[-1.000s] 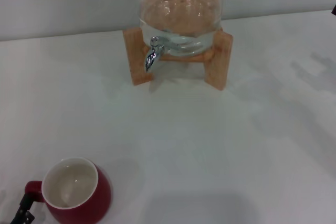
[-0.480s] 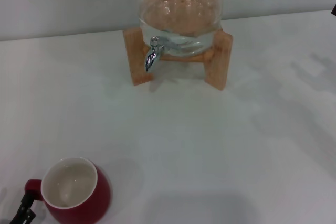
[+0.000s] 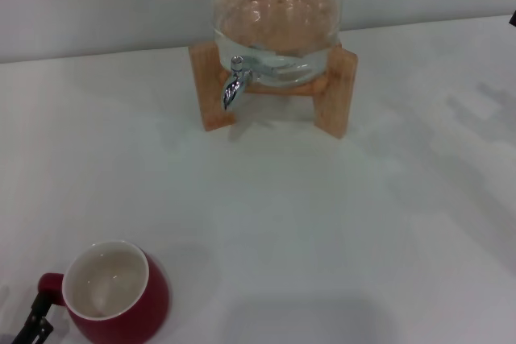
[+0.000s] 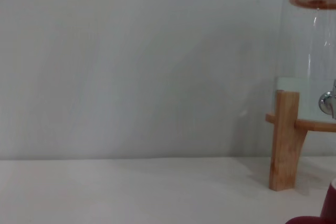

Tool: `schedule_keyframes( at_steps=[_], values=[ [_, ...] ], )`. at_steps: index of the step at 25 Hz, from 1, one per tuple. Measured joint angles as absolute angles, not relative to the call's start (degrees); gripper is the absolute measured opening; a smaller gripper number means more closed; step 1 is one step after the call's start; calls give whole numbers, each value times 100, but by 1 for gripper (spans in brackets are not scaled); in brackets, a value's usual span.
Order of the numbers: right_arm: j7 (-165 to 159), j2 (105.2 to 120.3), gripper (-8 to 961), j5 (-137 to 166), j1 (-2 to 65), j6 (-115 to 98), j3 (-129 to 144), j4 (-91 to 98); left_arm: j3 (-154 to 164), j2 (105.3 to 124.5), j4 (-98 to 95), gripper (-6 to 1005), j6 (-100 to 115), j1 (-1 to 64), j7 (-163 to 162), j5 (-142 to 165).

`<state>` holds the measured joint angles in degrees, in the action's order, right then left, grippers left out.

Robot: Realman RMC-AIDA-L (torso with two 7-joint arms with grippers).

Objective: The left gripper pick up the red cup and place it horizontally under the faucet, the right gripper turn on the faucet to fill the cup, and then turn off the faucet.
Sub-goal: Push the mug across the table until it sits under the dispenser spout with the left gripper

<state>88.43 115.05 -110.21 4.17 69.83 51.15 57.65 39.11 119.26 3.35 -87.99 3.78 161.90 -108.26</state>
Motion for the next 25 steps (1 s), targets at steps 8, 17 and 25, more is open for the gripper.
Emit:
schedule_keyframes(
  at_steps=[8, 17, 25],
  values=[
    [8863, 11504, 781, -11064, 406, 7005, 5115, 5765, 3911, 11935, 337, 828, -8780, 402, 16178, -10823],
    [8873, 11505, 780, -11073, 376, 7033, 5074, 5765, 3919, 11936, 385, 826, -8780, 486, 16168, -10818],
    [8884, 11513, 781, -11083, 353, 7128, 4992, 5729, 3920, 11936, 387, 825, -8780, 521, 16151, -10818]
  ],
)
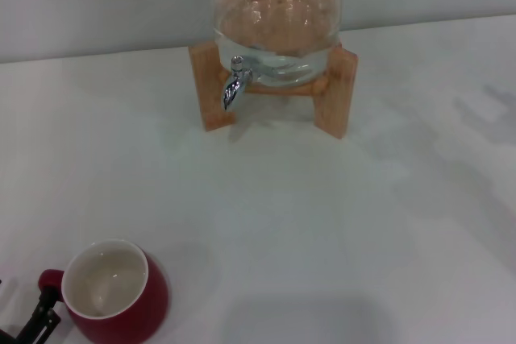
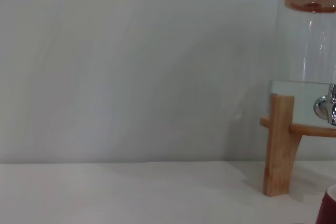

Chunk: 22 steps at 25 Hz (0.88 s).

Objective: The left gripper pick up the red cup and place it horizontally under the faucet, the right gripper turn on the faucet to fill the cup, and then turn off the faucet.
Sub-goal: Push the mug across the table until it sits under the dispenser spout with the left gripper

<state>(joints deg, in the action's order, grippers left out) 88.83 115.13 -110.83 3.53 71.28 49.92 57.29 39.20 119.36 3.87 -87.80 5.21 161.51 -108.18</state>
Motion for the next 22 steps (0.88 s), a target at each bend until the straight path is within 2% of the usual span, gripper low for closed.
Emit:
schedule_keyframes(
  at_steps=[22],
  values=[
    [8894, 11514, 781, -11083, 342, 7177, 4983, 5721, 3902, 11936, 386, 821, -8639, 584, 16082, -10819]
  ],
)
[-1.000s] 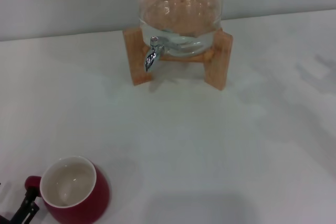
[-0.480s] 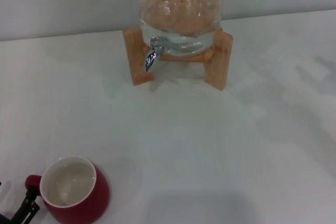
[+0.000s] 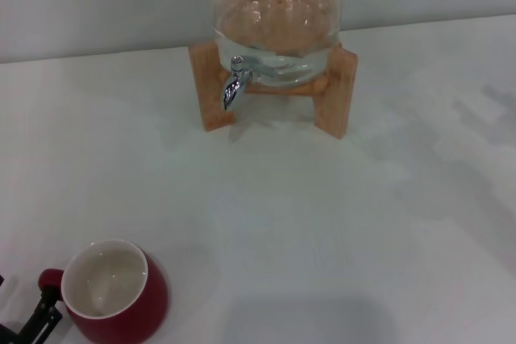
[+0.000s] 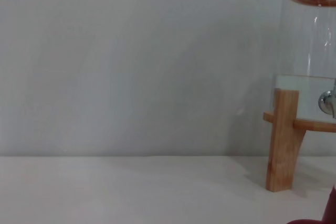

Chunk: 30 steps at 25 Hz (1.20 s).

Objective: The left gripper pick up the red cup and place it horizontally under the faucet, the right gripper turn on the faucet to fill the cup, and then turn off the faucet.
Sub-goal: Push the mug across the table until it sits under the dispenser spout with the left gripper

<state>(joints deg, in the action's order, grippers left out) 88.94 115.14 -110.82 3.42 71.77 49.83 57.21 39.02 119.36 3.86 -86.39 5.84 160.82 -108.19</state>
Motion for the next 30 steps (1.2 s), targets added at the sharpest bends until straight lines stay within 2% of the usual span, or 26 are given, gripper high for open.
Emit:
schedule_keyframes(
  at_steps=[28, 30],
  values=[
    [8894, 11513, 780, -11082, 334, 7226, 4912, 5722, 3911, 11933, 384, 816, -8517, 740, 15849, -10711],
    [8894, 11513, 780, -11082, 334, 7226, 4907, 5722, 3911, 11929, 359, 752, -8528, 740, 15834, -10591]
  ],
)
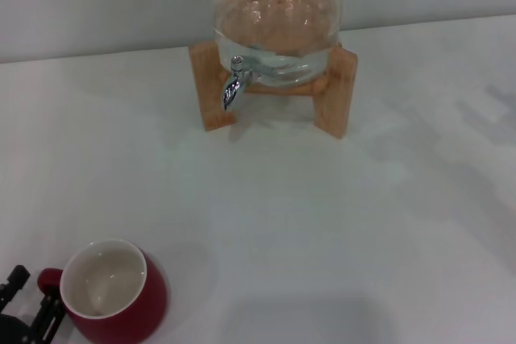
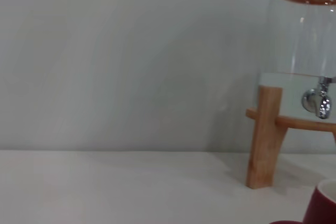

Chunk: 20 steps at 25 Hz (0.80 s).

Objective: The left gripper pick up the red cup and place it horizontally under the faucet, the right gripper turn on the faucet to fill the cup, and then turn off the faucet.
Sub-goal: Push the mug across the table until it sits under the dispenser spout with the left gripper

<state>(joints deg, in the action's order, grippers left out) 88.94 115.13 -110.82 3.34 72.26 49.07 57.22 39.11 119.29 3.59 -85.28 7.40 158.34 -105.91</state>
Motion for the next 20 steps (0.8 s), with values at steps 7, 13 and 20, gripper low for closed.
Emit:
schedule_keyframes(
  at_steps=[7, 13, 20],
  values=[
    [8894, 11514, 781, -11082, 332, 7225, 4904, 5719, 3915, 11926, 337, 480, -8489, 755, 15844, -10509],
    [8897, 11514, 781, -11082, 320, 7226, 4904, 5714, 3920, 11927, 330, 261, -8490, 756, 15901, -10467],
    [8900, 11513, 781, -11082, 308, 7252, 4904, 5713, 3920, 11927, 325, 162, -8544, 756, 15907, -10457]
  ],
)
